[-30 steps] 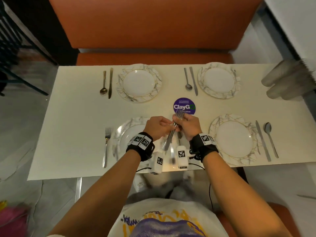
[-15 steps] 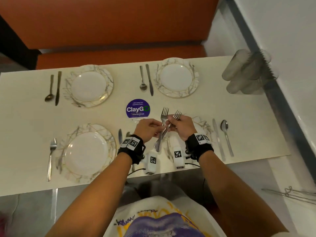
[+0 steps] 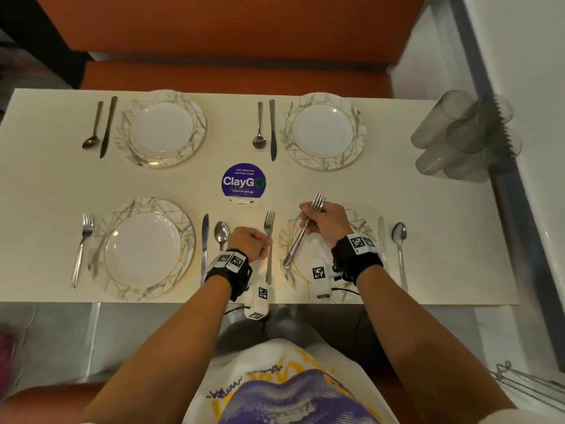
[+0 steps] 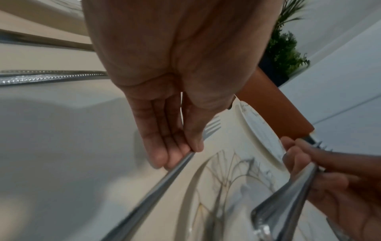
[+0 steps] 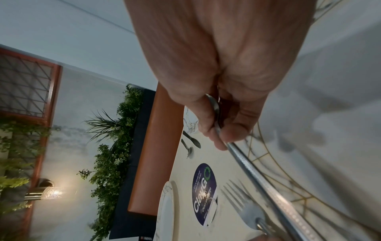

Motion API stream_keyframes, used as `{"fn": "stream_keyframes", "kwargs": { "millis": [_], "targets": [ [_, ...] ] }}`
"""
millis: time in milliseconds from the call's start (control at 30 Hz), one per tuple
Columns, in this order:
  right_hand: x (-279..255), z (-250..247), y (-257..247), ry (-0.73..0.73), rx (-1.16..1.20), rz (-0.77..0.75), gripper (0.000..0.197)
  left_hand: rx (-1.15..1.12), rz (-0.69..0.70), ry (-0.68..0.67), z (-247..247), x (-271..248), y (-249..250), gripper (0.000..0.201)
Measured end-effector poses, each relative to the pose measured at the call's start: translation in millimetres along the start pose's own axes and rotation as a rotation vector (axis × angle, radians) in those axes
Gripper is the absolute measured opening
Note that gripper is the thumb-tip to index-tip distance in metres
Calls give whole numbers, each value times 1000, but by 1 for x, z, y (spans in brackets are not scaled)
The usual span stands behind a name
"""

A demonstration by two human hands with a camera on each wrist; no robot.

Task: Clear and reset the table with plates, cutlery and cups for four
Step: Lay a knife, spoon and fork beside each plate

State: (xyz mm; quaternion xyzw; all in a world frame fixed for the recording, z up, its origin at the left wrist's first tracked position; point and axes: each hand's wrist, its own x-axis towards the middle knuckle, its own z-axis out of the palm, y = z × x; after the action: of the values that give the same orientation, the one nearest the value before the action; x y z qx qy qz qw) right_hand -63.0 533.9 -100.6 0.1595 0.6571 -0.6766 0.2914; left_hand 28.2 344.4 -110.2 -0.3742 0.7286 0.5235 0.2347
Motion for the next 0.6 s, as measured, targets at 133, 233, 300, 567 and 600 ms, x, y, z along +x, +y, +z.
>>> {"fn": "stream_keyframes", "kwargs": {
  "millis": [133, 233, 300, 567, 600],
  "targets": [
    [1, -3, 2, -5, -23, -13, 15, -25, -28, -11, 5, -3, 1, 9],
    [0, -5, 3, -5, -29, -14, 17, -29, -30, -3, 7, -2, -1, 9],
    [0, -7, 5, -2, -31, -8, 18, -31, -20, 9, 7, -3, -4, 9],
    [-2, -13, 13, -8, -46, -13, 22, -10, 6, 17, 6, -6, -5, 8],
    [-2, -13, 13, -7, -47, -13, 22, -5, 10, 19, 6, -7, -5, 8]
  ]
}}
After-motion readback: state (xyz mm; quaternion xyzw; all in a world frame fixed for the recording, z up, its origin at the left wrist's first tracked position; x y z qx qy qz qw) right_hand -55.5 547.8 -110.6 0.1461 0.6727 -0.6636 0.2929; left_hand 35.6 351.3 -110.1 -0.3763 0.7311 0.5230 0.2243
